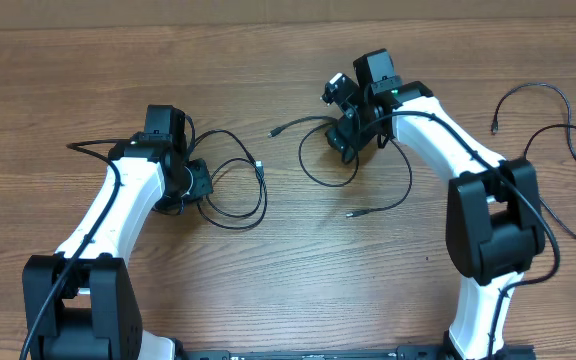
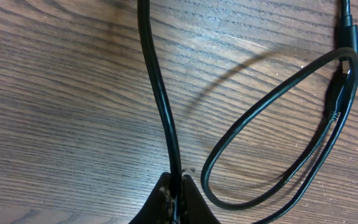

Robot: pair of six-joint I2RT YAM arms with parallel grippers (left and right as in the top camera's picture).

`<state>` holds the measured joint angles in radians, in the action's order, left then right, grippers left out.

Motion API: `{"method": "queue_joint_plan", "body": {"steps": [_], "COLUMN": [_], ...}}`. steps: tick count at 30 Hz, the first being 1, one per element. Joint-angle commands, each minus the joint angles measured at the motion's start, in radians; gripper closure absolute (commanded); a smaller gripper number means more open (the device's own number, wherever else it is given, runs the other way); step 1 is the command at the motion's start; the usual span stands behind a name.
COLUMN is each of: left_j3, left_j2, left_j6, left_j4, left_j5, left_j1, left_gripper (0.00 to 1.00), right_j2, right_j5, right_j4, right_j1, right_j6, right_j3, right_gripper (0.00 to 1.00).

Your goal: Untangle cables

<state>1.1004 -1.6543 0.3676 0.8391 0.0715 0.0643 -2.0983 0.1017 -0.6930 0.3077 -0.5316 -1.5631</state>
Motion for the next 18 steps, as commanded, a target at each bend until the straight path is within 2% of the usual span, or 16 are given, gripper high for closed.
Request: {"method": "queue_joint_plan", "body": {"steps": [1, 18], "left_j3": [0.000, 0.000], "left_j2": [-0.008, -0.008], "left_j6": [-0.005, -0.005], "left_j4": [0.002, 0.033], "left_j5": [0.008, 0.008], "left_j1": [0.002, 0.002], "left_gripper": [0.96, 0.96], "right_j2": [-0.024, -0.126], "right_j5": [0.017, 0.016], "right_j4": [0.019, 0.143], "right_j1": [0.000, -0.010], "right_j6": [-0.012, 0.005], "right_j3": [0.004, 0.005], "right_gripper": [0.06, 0.04]}}
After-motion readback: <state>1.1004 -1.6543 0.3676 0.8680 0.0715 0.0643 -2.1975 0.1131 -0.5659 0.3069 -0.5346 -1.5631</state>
